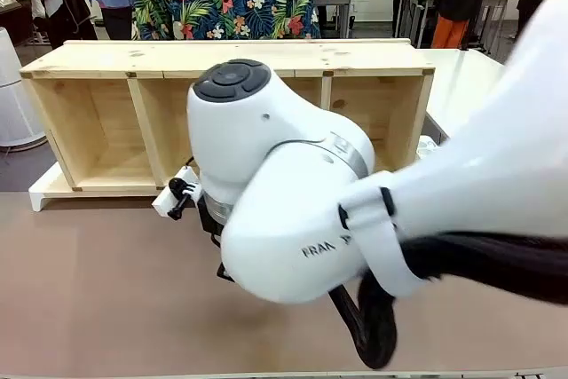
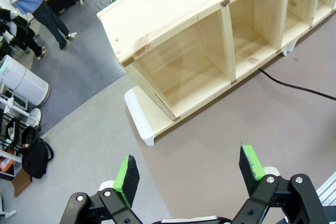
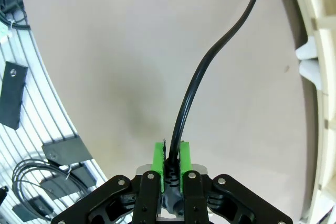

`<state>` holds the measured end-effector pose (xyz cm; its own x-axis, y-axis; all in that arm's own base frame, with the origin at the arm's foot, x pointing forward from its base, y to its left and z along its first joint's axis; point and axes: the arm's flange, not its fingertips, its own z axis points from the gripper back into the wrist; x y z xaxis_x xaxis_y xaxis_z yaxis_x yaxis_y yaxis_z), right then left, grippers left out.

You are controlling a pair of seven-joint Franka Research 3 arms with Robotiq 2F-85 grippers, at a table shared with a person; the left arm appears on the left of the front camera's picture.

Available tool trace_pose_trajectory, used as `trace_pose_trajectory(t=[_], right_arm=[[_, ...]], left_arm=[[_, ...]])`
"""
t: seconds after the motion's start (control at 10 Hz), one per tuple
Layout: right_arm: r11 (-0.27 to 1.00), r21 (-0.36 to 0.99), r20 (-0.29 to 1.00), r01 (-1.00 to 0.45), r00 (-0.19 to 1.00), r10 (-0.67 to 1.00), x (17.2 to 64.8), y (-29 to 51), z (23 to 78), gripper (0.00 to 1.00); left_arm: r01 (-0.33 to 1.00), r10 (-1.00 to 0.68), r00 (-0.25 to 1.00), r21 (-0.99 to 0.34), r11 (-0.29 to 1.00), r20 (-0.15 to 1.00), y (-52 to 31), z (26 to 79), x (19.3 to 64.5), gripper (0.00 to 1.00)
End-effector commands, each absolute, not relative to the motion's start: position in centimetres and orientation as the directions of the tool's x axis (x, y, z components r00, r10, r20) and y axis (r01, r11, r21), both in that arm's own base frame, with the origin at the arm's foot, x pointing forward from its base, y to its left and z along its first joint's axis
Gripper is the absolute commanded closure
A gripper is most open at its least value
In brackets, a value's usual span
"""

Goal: Perform cable management.
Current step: Pull the grasped Power Cable to the location of the Power Strip.

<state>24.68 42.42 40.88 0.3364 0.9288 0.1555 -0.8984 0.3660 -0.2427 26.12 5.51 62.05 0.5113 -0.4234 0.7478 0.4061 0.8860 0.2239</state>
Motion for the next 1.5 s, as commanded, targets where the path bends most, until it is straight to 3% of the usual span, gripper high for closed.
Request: trace_pose_trajectory(t=[0.0, 0.6, 1.4], right_arm=[[0.432, -0.248, 0.216, -0.867, 0.386, 0.897, 22.3, 40.0, 40.9, 0.86], [0.576, -0.220, 0.323, -0.787, 0.499, 0.804, 21.1, 33.0, 40.1, 0.86], [0.565, -0.238, 0.304, -0.790, 0.492, 0.816, 22.6, 34.6, 41.5, 0.86]], left_arm=[[0.391, -0.407, 0.510, 0.218, 0.894, 0.757, 5.4, 62.1, 26.4, 0.00], [0.391, -0.407, 0.510, 0.218, 0.894, 0.757, 5.4, 62.1, 26.4, 0.00], [0.391, -0.407, 0.510, 0.218, 0.894, 0.757, 5.4, 62.1, 26.4, 0.00]])
